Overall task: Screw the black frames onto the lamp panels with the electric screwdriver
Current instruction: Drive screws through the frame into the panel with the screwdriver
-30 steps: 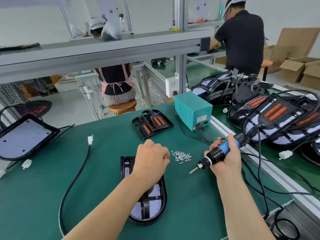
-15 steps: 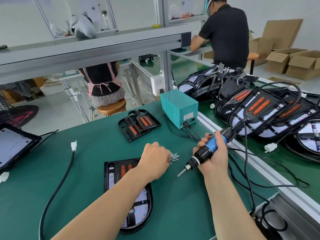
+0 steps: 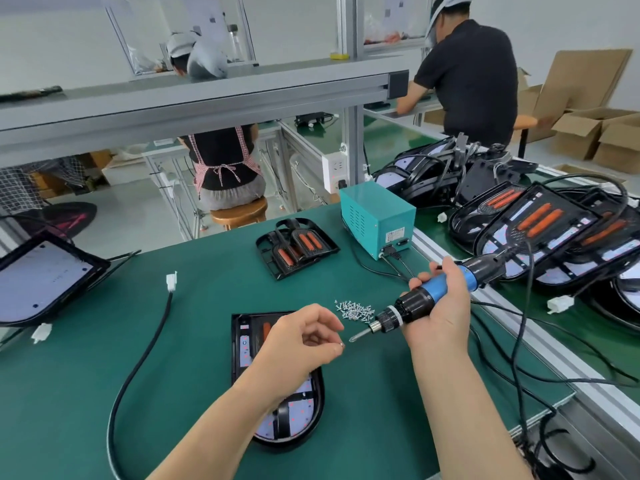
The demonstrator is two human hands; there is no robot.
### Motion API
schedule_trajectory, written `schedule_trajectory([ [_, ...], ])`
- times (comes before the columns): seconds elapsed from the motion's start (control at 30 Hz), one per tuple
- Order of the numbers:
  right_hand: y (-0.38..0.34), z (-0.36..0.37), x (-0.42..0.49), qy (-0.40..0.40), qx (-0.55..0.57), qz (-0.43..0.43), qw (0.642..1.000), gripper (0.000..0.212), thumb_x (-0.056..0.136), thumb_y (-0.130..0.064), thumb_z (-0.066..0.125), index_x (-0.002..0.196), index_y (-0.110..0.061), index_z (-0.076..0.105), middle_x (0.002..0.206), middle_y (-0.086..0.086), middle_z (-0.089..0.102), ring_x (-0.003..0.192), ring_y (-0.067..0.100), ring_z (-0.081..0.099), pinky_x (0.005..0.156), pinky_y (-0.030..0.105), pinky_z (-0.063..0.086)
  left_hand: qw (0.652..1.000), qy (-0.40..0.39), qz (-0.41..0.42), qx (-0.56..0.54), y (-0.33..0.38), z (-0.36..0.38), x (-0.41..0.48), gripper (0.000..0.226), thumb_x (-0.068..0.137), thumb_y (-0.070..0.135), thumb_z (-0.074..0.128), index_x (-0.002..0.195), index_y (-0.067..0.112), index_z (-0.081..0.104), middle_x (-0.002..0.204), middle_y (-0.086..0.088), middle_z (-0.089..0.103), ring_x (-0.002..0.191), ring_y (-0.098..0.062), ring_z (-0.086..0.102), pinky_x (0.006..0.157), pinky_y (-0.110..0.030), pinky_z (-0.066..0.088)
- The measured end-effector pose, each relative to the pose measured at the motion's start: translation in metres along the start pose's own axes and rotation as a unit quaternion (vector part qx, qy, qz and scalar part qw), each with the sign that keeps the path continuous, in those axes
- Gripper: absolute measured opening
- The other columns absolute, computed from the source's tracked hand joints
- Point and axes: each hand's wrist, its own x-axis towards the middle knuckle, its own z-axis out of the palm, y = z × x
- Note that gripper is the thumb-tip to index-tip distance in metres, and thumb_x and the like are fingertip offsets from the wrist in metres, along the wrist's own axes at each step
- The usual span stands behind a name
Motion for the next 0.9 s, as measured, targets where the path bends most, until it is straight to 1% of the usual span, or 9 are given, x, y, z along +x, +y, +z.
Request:
schedule_trajectory([
  [0.13,0.001,0.013,-0.014,-0.012,-0.003,-0.013,1.0,0.018,0.088,-0.031,0.073,0.083,-0.022,0.059,0.063,-0.007,0.056,0.05,0.01,0.054,0.048,0.017,0.043,0.999,0.008,-0.007,-0.045,0.002,-0.004,-0.012,0.021,0.073,0.019,0.076,0.089,0.031,0.072,0.083,0.0,0.073,0.076,-0.01,0.061,0.074,-0.018,0.049],
  [0.27,0.004,0.018,-0.024,-0.019,-0.013,-0.013,1.0,0.018,0.088,-0.031,0.074,0.085,-0.021,0.059,0.063,-0.006,0.057,0.05,0.01,0.055,0.049,0.019,0.044,0.997,0.016,-0.01,-0.07,0.005,-0.008,-0.019,0.021,0.072,0.021,0.078,0.089,0.031,0.072,0.083,0.001,0.072,0.076,-0.011,0.06,0.071,-0.018,0.049],
  [0.47,0.011,0.022,-0.034,-0.021,-0.03,-0.014,0.999,0.018,0.089,-0.03,0.074,0.086,-0.02,0.059,0.063,-0.006,0.057,0.049,0.009,0.055,0.049,0.018,0.045,0.997,0.02,-0.003,-0.08,0.008,-0.011,-0.027,0.021,0.074,0.016,0.077,0.09,0.029,0.072,0.082,0.002,0.071,0.074,-0.011,0.06,0.071,-0.017,0.049],
  [0.57,0.013,0.025,-0.039,-0.027,-0.039,-0.013,0.999,0.017,0.089,-0.03,0.074,0.087,-0.021,0.059,0.063,-0.007,0.057,0.05,0.009,0.055,0.049,0.018,0.045,0.996,0.022,0.001,-0.085,0.008,-0.014,-0.03,0.022,0.077,0.011,0.077,0.089,0.029,0.072,0.081,0.002,0.071,0.071,-0.01,0.059,0.069,-0.016,0.048],
  [0.73,0.019,0.029,-0.047,-0.032,-0.05,-0.015,0.998,0.017,0.089,-0.03,0.074,0.089,-0.021,0.059,0.063,-0.007,0.057,0.05,0.009,0.055,0.049,0.019,0.046,0.995,0.036,0.0,-0.09,0.008,-0.018,-0.036,0.023,0.076,0.009,0.076,0.087,0.029,0.072,0.08,0.001,0.071,0.07,-0.009,0.058,0.065,-0.016,0.046],
  [0.83,0.022,0.031,-0.051,-0.046,-0.063,-0.031,0.996,0.018,0.089,-0.029,0.073,0.092,-0.021,0.057,0.063,-0.006,0.057,0.05,0.009,0.055,0.048,0.018,0.046,0.996,0.058,-0.002,-0.071,0.005,-0.018,-0.039,0.03,0.08,0.001,0.075,0.087,0.03,0.071,0.078,0.002,0.071,0.07,-0.009,0.057,0.066,-0.019,0.046],
  [0.9,0.026,0.032,-0.053,-0.051,-0.077,-0.049,0.995,0.02,0.09,-0.029,0.072,0.098,-0.02,0.056,0.063,-0.005,0.057,0.051,0.01,0.055,0.049,0.018,0.047,0.996,0.089,0.004,-0.028,0.004,-0.016,-0.043,0.036,0.08,-0.002,0.073,0.086,0.033,0.07,0.076,0.005,0.07,0.069,-0.009,0.056,0.069,-0.021,0.048],
])
